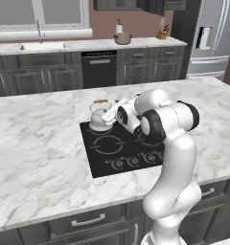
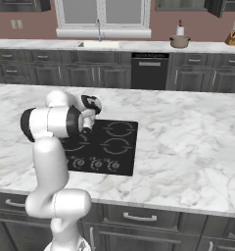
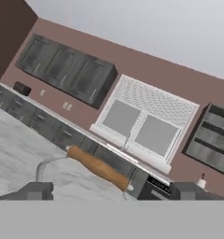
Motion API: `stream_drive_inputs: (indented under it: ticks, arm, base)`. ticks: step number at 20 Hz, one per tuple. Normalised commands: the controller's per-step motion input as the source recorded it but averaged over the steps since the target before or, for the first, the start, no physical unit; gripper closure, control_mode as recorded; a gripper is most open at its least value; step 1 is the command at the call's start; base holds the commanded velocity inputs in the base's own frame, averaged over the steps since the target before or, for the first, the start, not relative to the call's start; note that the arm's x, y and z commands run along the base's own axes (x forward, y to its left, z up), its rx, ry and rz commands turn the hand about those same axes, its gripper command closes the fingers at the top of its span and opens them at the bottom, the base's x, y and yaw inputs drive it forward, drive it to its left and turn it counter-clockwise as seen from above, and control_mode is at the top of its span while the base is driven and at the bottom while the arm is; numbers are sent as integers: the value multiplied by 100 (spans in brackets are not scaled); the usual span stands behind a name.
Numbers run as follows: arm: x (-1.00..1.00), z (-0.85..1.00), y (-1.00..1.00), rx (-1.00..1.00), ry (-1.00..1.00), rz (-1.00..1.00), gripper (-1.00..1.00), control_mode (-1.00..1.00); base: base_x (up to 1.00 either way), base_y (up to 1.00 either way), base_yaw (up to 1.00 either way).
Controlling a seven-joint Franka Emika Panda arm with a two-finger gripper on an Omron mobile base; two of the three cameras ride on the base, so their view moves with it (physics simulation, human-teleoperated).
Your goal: Pick the kettle from the cabinet and place it on a stove burner. Then pick the pot from the counter and place it on another stove burner. Finally, turn both burners on.
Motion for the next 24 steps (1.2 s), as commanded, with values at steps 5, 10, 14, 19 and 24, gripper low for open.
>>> stream_drive_inputs:
  ticks: [5,10,14,19,24]
  arm:
    - [-46,21,0,0,-27,0,-100,-100]
    - [-52,44,0,0,-15,0,-100,-100]
    - [-47,62,0,-5,-4,0,-100,-100]
    - [-42,67,0,-8,-5,0,-100,-100]
    - [-41,67,0,-12,-8,0,-100,-100]
  base:
    - [0,0,0]
    - [0,0,0]
    - [0,0,0]
    - [0,0,0]
    - [0,0,0]
